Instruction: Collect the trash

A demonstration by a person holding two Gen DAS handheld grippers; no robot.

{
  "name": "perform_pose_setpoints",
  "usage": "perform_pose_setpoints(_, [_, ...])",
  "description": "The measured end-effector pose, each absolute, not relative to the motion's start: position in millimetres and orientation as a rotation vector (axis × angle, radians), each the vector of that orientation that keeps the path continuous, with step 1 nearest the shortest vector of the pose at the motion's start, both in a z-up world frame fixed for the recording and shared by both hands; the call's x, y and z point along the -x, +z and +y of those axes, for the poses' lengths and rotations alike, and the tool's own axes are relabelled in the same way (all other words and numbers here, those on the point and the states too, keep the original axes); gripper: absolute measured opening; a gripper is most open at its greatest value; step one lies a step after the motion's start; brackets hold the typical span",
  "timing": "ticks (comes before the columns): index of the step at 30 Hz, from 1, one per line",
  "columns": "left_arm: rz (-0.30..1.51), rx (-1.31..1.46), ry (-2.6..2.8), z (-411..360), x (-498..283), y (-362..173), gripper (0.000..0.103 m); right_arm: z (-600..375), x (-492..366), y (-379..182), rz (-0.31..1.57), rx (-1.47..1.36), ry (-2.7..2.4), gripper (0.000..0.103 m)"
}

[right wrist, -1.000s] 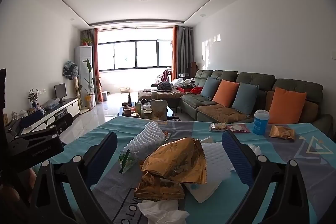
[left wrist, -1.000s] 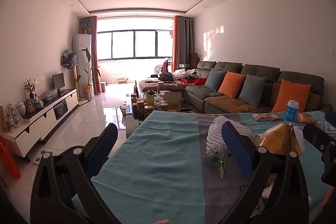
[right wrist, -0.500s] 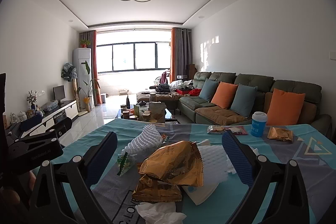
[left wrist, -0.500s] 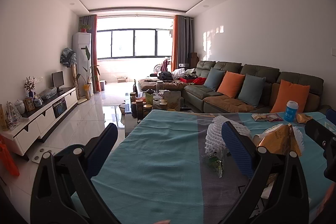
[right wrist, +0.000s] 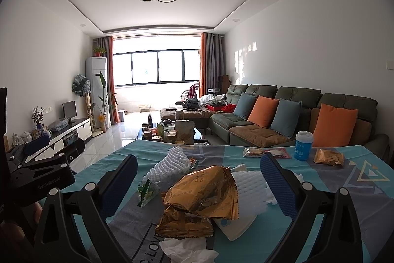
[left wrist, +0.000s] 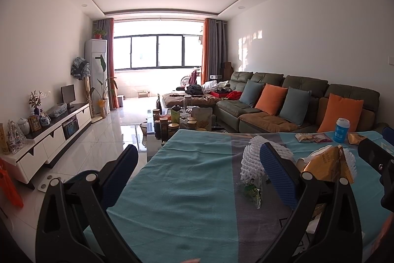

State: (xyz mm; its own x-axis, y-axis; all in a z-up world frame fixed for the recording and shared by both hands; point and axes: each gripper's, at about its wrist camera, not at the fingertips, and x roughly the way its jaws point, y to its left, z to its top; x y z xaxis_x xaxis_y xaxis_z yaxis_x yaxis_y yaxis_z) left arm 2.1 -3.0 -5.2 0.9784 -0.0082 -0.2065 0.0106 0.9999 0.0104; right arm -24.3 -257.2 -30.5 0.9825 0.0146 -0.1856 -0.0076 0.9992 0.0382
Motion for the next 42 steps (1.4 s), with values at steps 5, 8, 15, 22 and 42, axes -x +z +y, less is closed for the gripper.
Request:
perform_pose_setpoints(5, [0.206, -0.012, -0.009, -5.8, -1.6, -6.4, 0.097, -258.0, 24.8, -30.6, 0.185, -0.039, 0.013, 0.096])
perform_pose_setpoints(8, [0.204, -0.011, -0.009, -7.6, -1.4, -6.9, 0.097, -258.1, 25.1, -30.8, 0.184, -0.039, 0.012, 0.096])
perform_pose_setpoints(15, [0.21, -0.003, -0.008, -1.1, -1.9, -5.2, 0.097, -258.0, 25.4, -31.3, 0.184, -0.04, 0.013, 0.096])
perform_pose_setpoints(22, [0.209, 0.0, -0.005, -0.9, -4.1, -5.9, 0.097, -257.1, 25.8, -32.1, 0.184, -0.041, 0.013, 0.096])
perform_pose_setpoints(42, [0.209, -0.005, -0.005, -3.5, -2.9, -3.9, 0.097, -257.6, 25.5, -31.9, 0.186, -0.042, 0.013, 0.096])
